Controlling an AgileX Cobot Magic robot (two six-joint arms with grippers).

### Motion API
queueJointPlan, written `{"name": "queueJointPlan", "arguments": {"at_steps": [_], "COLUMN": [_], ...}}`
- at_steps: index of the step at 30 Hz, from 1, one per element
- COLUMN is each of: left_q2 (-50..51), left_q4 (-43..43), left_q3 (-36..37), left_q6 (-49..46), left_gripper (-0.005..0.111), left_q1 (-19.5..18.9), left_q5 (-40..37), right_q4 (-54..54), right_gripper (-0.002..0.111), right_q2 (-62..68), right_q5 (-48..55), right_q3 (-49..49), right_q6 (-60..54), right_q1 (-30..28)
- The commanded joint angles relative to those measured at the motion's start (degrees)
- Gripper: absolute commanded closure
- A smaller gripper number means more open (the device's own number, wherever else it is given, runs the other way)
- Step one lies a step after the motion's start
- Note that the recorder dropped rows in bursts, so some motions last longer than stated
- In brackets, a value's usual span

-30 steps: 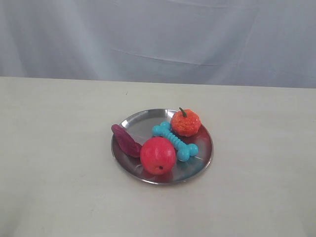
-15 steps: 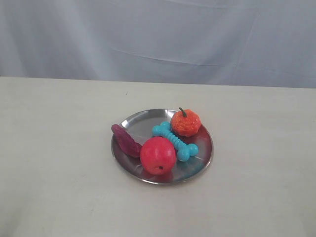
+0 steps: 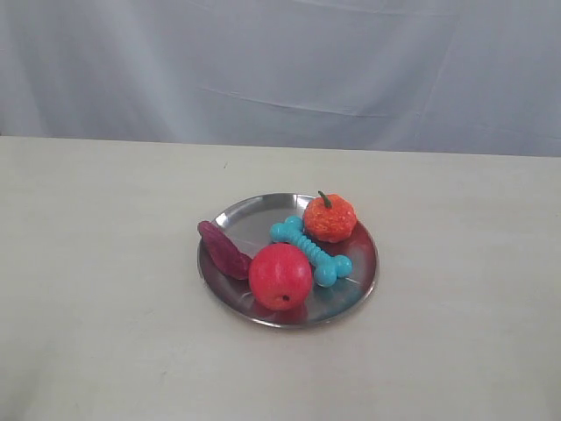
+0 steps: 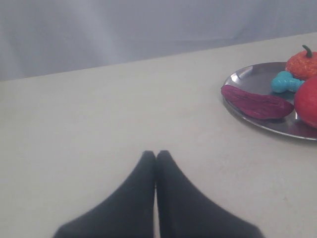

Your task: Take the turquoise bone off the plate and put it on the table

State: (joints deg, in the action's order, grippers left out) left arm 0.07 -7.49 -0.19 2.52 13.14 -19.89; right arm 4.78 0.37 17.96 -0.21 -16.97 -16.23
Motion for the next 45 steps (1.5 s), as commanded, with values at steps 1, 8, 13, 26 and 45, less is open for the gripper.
{"name": "queueJointPlan", "arguments": {"at_steps": [1,8,13,26,45], "left_q2": [-0.07,-0.07,-0.07,-0.07,-0.07], "left_q4": [-0.05,-0.05,-0.05,-0.05,-0.05], "left_q3": [0.19,0.19,0.19,0.19,0.19], "left_q6": [0.02,0.02,0.02,0.02,0.02], "left_gripper": [0.107,0.107,0.107,0.107,0.107], "left_q1": [0.13,0.13,0.13,0.13,0.13], "left_q5": [0.04,0.04,0.04,0.04,0.04], "right_q4": [-1.06,-1.06,4.36,21.09,11.27], "right_gripper": [0.109,0.109,0.109,0.109,0.109], "right_q2": [-0.37,-0.37,-0.37,-0.37,66.29], "right_q5": [-4.19,-13.03,-17.54,-19.59,33.4], "right_q3": [0.21,0.21,0.21,-0.45,-65.97], "right_q6": [-0.95,-0.69,3.61,11.85,4.56], "right_q1": [-0.32,-0.32,-0.32,-0.32,1.03]}}
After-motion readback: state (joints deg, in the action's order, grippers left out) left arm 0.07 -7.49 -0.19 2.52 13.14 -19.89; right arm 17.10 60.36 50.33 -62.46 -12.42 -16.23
